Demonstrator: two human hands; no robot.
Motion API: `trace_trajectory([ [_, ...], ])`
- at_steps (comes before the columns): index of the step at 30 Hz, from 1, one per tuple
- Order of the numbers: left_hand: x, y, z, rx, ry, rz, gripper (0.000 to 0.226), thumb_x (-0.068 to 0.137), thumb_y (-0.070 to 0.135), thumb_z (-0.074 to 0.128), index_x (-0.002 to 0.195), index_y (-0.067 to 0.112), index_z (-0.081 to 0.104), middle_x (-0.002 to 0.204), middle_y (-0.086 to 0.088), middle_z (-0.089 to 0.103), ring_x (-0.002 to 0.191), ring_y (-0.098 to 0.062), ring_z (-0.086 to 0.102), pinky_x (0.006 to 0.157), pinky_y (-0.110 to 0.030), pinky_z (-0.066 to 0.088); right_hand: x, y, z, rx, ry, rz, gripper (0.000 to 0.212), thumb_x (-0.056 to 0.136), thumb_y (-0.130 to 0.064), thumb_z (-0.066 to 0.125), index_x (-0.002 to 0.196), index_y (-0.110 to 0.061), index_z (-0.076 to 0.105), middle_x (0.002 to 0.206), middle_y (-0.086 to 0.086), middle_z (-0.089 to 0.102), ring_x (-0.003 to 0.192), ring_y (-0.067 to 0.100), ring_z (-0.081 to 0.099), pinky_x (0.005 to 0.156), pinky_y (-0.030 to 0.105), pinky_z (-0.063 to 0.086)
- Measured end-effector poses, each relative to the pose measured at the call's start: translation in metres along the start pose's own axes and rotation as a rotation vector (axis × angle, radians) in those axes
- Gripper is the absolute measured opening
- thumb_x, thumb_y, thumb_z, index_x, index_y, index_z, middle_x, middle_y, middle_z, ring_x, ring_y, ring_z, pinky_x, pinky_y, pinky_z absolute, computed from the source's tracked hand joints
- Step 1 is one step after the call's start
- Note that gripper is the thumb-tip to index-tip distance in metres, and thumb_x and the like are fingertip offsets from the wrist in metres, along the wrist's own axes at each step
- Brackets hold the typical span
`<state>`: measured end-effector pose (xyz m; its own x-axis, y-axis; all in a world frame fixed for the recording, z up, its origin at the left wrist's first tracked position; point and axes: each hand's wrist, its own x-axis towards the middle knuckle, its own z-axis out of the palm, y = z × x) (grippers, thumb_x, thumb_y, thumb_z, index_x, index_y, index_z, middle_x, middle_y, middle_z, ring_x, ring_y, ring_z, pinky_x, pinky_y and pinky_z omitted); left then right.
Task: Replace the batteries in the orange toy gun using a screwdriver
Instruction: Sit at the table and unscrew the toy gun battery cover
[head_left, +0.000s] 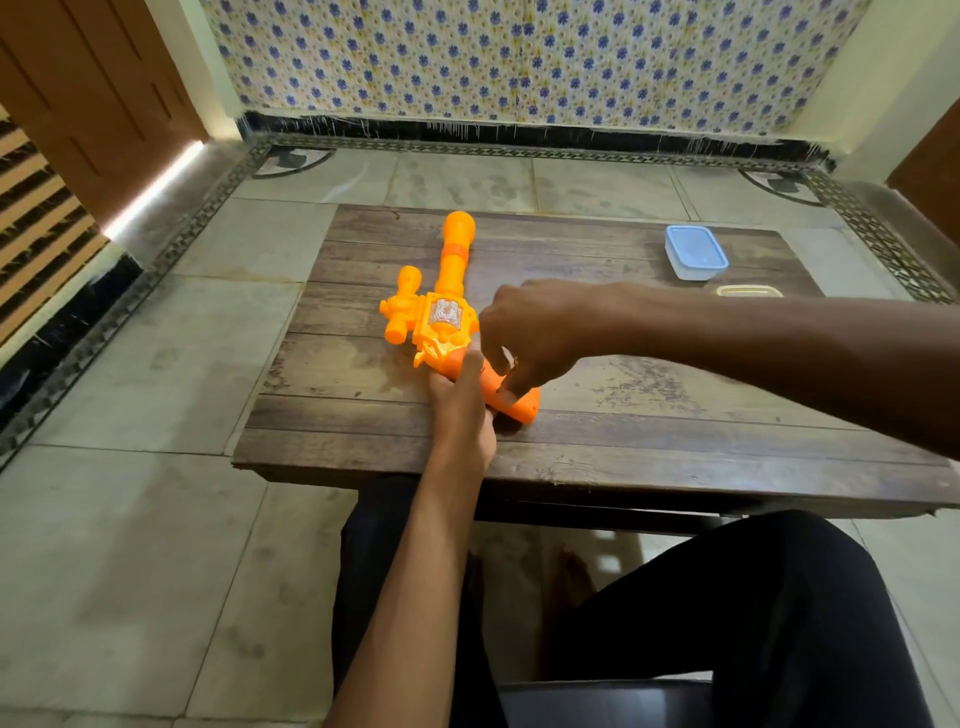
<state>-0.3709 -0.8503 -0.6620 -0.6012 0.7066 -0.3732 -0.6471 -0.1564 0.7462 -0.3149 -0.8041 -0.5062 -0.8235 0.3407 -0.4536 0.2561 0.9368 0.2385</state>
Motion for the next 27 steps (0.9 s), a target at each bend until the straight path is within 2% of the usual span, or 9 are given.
trace_trajectory([
  [3,0.0,-0.001,0.0,-0.002,-0.015,0.016,0.051,0.096,0.016,0.062,0.144,0.022,0.045,0.13,-0.006,0.066,0.107,-0.015,0.068,0.083,-0.041,0.058,0.005,0.001,0.006,0.096,-0.027,0.101,0.039,0.104,-0.036,0.038,0.106,-0.008,0.065,0.088,0.008,0.068,0.066,0.016,0.054,0.055,0.028,0.039],
  [5,-0.001,0.0,0.001,-0.003,-0.011,0.014,0.05,0.098,0.017,0.06,0.144,0.021,0.044,0.131,-0.007,0.065,0.103,-0.014,0.068,0.085,-0.042,0.057,0.009,0.0,0.011,0.116,0.0,0.158,0.029,0.1,-0.027,0.046,0.102,-0.007,0.067,0.07,0.002,0.062,0.055,0.012,0.048,0.049,0.026,0.037],
  [9,0.0,-0.002,-0.001,0.017,-0.002,0.007,0.049,0.1,0.011,0.055,0.146,0.02,0.042,0.129,-0.004,0.064,0.099,-0.011,0.067,0.085,-0.041,0.055,0.009,-0.004,0.009,0.087,0.119,0.185,0.025,0.09,-0.031,0.066,0.083,-0.013,0.051,0.069,-0.002,0.038,0.054,0.013,0.039,0.048,0.027,0.036],
  [14,0.002,-0.003,-0.001,0.03,0.007,0.009,0.054,0.095,0.016,0.064,0.145,0.019,0.045,0.131,-0.009,0.064,0.118,-0.026,0.063,0.087,-0.043,0.054,0.009,-0.004,0.005,0.188,0.173,0.092,0.022,0.067,-0.024,0.086,0.084,-0.015,0.075,0.084,0.004,0.068,0.081,0.022,0.065,0.067,0.038,0.058],
  [16,0.003,-0.004,-0.001,0.032,-0.013,0.032,0.056,0.094,0.015,0.066,0.145,0.02,0.045,0.133,-0.007,0.063,0.12,-0.024,0.062,0.089,-0.043,0.053,0.012,-0.004,0.007,0.206,0.178,0.105,0.022,0.072,-0.031,0.083,0.086,-0.016,0.075,0.082,0.004,0.067,0.083,0.021,0.063,0.064,0.034,0.054],
  [19,0.003,-0.005,-0.002,0.027,-0.031,0.031,0.058,0.093,0.017,0.065,0.146,0.022,0.043,0.135,-0.005,0.062,0.12,-0.022,0.062,0.097,-0.048,0.051,0.013,-0.001,0.01,0.251,0.198,0.213,0.041,0.092,-0.046,0.06,0.068,-0.013,0.052,0.062,0.0,0.05,0.066,0.017,0.051,0.051,0.027,0.037],
  [22,0.003,-0.005,-0.004,0.033,-0.023,-0.001,0.059,0.094,0.026,0.066,0.147,0.025,0.041,0.137,-0.004,0.061,0.121,-0.021,0.061,0.101,-0.053,0.048,0.013,0.003,0.014,0.303,0.164,0.255,0.042,0.096,-0.038,0.056,0.062,-0.016,0.047,0.048,-0.006,0.052,0.059,0.008,0.047,0.053,0.024,0.036],
  [25,0.006,-0.007,-0.005,0.047,-0.028,0.002,0.055,0.096,0.021,0.063,0.147,0.024,0.042,0.138,-0.004,0.061,0.121,-0.02,0.061,0.102,-0.051,0.048,0.008,0.003,0.011,0.311,0.182,0.222,0.03,0.081,-0.04,0.076,0.078,-0.013,0.063,0.063,-0.005,0.054,0.068,0.009,0.052,0.063,0.029,0.049],
  [27,0.008,-0.007,-0.005,0.042,-0.029,-0.004,0.057,0.096,0.018,0.062,0.148,0.023,0.041,0.14,-0.005,0.059,0.124,-0.022,0.059,0.106,-0.053,0.045,0.006,0.005,0.011,0.31,0.198,0.209,0.043,0.066,-0.045,0.087,0.094,-0.015,0.07,0.085,-0.002,0.052,0.085,0.017,0.057,0.07,0.034,0.052],
])
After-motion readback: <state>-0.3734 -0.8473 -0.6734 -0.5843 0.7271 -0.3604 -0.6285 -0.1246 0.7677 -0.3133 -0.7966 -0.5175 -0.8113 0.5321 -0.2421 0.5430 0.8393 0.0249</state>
